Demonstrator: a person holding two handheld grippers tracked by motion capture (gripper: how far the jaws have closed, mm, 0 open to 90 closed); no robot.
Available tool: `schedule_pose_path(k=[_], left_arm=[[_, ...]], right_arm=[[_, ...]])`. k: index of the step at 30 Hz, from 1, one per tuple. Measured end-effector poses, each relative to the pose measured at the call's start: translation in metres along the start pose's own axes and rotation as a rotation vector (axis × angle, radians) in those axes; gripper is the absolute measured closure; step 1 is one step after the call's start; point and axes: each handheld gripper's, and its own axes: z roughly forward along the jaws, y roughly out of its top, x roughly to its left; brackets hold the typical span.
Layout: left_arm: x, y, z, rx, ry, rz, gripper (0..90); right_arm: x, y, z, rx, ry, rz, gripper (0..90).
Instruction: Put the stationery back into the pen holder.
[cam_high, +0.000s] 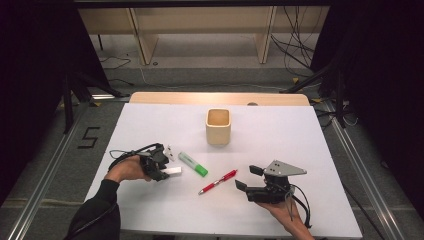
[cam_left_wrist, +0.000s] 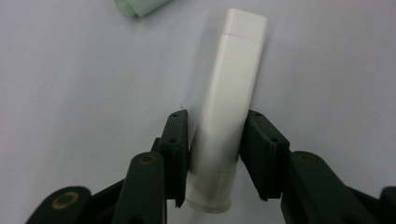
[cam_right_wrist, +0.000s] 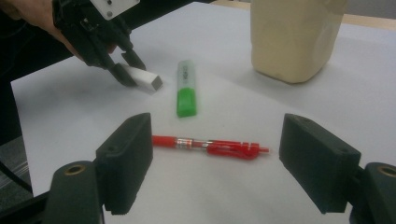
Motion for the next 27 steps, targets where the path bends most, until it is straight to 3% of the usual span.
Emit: schedule_pose_path(k=[6, 10, 12, 15, 18, 19, 22, 27], left_arm=[[-0.003, -0.001, -0.001, -0.004, 0.009, 0.036, 66.9], [-0.003, -0.002, -0.005, -0.013, -0.014, 0.001, 67.3], [-0.003, -0.002, -0.014, -0.039, -0.021, -0.034, 67.4], [-0.006, -0.001, -0.025, -0.061, -0.042, -0.05, 67.5], [-0.008, 0.001, -0.029, -0.063, -0.026, -0.061, 67.5], [-0.009, 0.003, -0.031, -0.074, -0.02, -0.088, 67.6], [-0.008, 0.004, -0.033, -0.088, -0.03, -0.108, 67.6], [-0.01, 0.008, -0.035, -0.112, -0.078, -0.156, 67.6]], right_arm=[[0.0, 0.0, 0.0, 0.003, -0.009, -0.004, 27.0], [0.001, 0.0, -0.001, -0.002, -0.008, -0.008, 27.1], [0.003, 0.001, -0.001, -0.008, -0.007, -0.012, 27.2], [0.004, 0.001, -0.001, -0.011, -0.004, -0.015, 27.3], [0.006, 0.001, -0.001, -0.008, -0.003, -0.023, 27.4], [0.006, 0.0, 0.0, -0.006, -0.001, -0.023, 27.4], [0.006, 0.0, 0.001, -0.003, -0.003, -0.024, 27.4], [0.009, 0.001, 0.001, -0.008, -0.001, -0.039, 27.5]])
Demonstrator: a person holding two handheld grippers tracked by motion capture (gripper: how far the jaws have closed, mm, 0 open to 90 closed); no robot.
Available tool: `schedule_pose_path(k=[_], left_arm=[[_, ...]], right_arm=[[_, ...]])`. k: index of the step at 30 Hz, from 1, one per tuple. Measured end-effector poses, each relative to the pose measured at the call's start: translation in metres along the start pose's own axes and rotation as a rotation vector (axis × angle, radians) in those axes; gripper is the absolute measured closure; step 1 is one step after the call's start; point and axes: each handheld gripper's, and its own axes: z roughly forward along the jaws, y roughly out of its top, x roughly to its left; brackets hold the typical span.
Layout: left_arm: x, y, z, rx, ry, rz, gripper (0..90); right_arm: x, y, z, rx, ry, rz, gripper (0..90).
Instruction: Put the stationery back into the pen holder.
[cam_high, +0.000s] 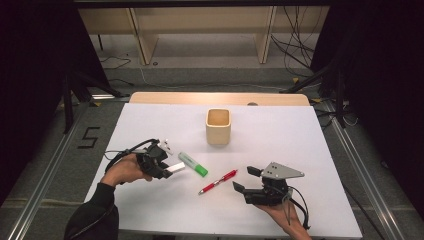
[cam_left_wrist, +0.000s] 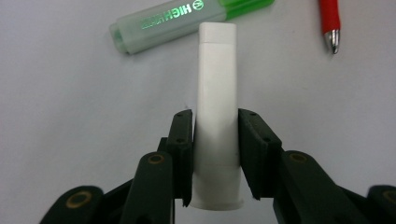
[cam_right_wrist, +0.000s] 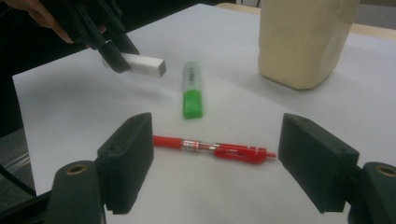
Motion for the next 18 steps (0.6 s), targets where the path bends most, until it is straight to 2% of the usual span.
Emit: schedule_pose_path(k=[1, 2, 5, 6, 7, 8, 12, 13, 14, 17, 18], left_arm=[[0.0, 0.0, 0.0, 0.0, 0.0, 0.0, 67.6], [-0.004, 0.003, -0.001, -0.011, -0.019, -0.02, 67.5], [-0.009, 0.007, -0.001, -0.028, -0.041, -0.019, 67.6], [-0.015, 0.01, 0.0, -0.038, -0.049, 0.004, 67.5], [-0.015, 0.01, 0.0, -0.038, -0.049, 0.004, 67.5], [-0.023, 0.015, 0.0, -0.04, -0.051, 0.003, 67.5], [-0.037, 0.025, 0.004, -0.059, -0.096, 0.023, 67.5], [-0.037, 0.025, 0.004, -0.059, -0.096, 0.023, 67.5], [-0.044, 0.029, 0.007, -0.055, -0.118, 0.024, 67.5], [-0.05, 0.033, 0.01, -0.064, -0.138, 0.019, 67.5], [-0.055, 0.035, 0.012, -0.058, -0.153, 0.03, 67.6]], right_arm=[[0.0, 0.0, 0.0, 0.0, 0.0, 0.0, 27.5], [0.003, 0.001, 0.0, -0.003, -0.003, -0.015, 27.4], [0.007, 0.002, 0.0, -0.007, -0.004, -0.038, 27.4], [0.009, 0.002, 0.0, -0.009, -0.006, -0.047, 27.4], [0.011, 0.003, 0.0, -0.007, -0.007, -0.058, 27.4], [0.013, 0.003, 0.0, -0.008, -0.01, -0.075, 27.4], [0.022, 0.004, 0.002, -0.001, -0.02, -0.138, 28.1], [0.022, 0.004, 0.002, -0.001, -0.02, -0.138, 28.1], [0.029, 0.004, 0.003, 0.006, -0.019, -0.183, 28.0], [0.037, 0.005, 0.005, 0.012, -0.015, -0.231, 28.0], [0.041, 0.005, 0.006, 0.019, -0.014, -0.254, 28.0]])
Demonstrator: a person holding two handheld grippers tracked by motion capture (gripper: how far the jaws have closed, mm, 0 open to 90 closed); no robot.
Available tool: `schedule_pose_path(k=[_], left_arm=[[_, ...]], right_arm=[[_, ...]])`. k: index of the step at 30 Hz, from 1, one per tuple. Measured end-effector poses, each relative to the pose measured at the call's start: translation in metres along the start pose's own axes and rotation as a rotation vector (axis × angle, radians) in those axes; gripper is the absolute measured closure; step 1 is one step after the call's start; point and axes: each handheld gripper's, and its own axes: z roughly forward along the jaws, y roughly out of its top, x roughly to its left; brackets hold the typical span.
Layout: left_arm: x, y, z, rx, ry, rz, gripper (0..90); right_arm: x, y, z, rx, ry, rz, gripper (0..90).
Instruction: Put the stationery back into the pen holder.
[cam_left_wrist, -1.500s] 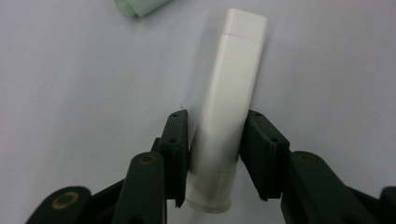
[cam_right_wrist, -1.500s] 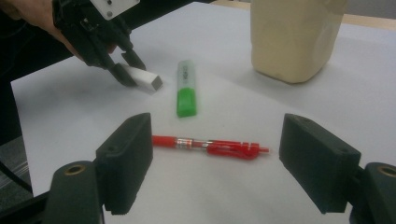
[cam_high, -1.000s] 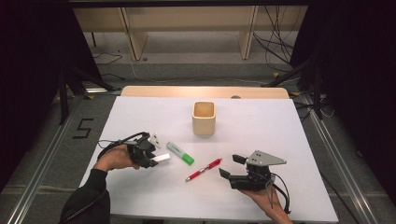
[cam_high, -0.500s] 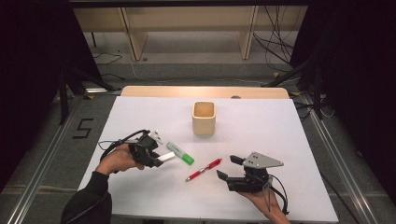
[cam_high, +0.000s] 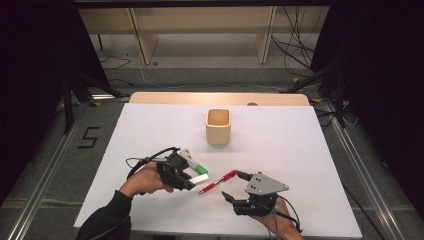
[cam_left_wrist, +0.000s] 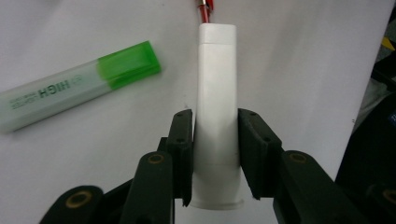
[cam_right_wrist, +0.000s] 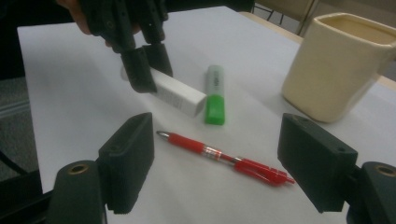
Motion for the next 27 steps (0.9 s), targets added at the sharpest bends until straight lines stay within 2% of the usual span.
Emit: schedule_pose_path(k=[5, 7, 8, 12, 19, 27], left_arm=[[-0.006, 0.003, 0.003, 0.0, -0.034, -0.005, 67.5], [-0.006, 0.003, 0.003, 0.0, -0.04, -0.01, 67.6], [-0.008, 0.004, 0.003, -0.004, -0.058, -0.008, 67.5], [-0.011, 0.006, 0.002, 0.001, -0.066, -0.012, 67.5], [-0.021, 0.011, 0.001, 0.013, -0.074, 0.008, 67.5], [-0.027, 0.014, 0.006, 0.024, -0.061, 0.026, 67.5]], right_arm=[[0.011, 0.002, 0.004, 0.01, 0.024, -0.055, 28.0], [0.016, 0.002, 0.005, 0.017, 0.024, -0.088, 28.0], [0.018, 0.003, 0.006, 0.018, 0.023, -0.106, 27.9], [0.027, 0.003, 0.01, 0.032, 0.01, -0.164, 27.9], [0.04, 0.003, 0.016, 0.052, -0.024, -0.264, 28.0], [0.057, -0.001, 0.024, 0.092, -0.115, -0.441, 28.5]])
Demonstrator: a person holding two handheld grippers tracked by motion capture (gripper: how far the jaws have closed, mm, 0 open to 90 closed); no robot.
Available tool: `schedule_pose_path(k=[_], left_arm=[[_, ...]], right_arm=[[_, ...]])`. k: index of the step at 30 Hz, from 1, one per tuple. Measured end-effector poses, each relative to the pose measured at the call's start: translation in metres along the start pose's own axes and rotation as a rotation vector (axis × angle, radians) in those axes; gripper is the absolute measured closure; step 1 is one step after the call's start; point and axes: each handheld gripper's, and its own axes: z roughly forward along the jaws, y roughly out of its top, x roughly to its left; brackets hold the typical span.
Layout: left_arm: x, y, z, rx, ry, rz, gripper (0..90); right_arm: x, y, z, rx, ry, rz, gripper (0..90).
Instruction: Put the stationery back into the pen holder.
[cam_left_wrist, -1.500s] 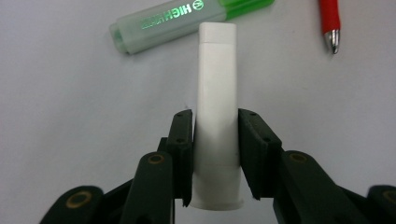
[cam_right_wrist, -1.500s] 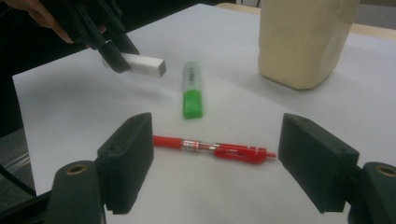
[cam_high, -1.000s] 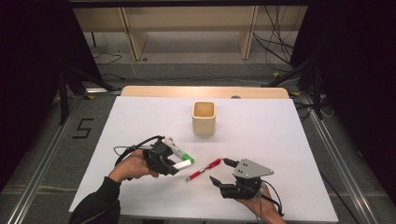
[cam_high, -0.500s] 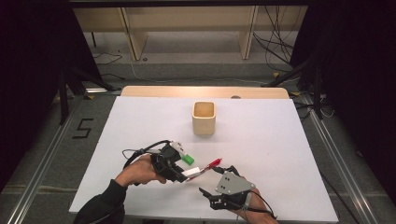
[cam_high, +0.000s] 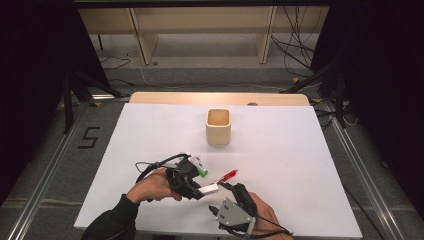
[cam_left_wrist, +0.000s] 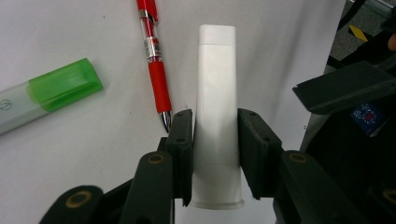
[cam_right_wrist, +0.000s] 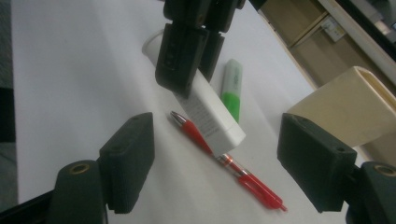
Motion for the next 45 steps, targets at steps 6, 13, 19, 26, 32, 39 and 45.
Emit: schedule_pose_path(k=[6, 13, 19, 26, 32, 39, 45], left_arm=[[-0.002, 0.002, 0.002, 0.003, -0.01, -0.005, 67.5], [-0.007, 0.005, 0.004, 0.008, -0.013, 0.012, 67.5], [-0.012, 0.007, 0.004, 0.006, -0.025, 0.029, 67.5], [-0.017, 0.01, 0.004, 0.005, -0.035, 0.043, 67.5], [-0.017, 0.011, 0.005, 0.004, -0.046, 0.051, 67.5], [-0.019, 0.012, 0.007, 0.002, -0.055, 0.049, 67.5], [-0.019, 0.012, 0.007, 0.002, -0.058, 0.045, 67.5]], right_arm=[[0.01, 0.002, 0.005, 0.032, -0.054, -0.104, 30.0], [0.023, 0.003, 0.01, 0.07, -0.121, -0.252, 32.7], [0.032, 0.002, 0.014, 0.1, -0.185, -0.377, 37.8], [0.041, 0.001, 0.018, 0.115, -0.234, -0.465, 45.5], [0.043, 0.0, 0.019, 0.117, -0.26, -0.494, 52.5], [0.046, -0.001, 0.021, 0.12, -0.276, -0.536, 58.3], [0.046, -0.001, 0.022, 0.124, -0.286, -0.563, 64.0]])
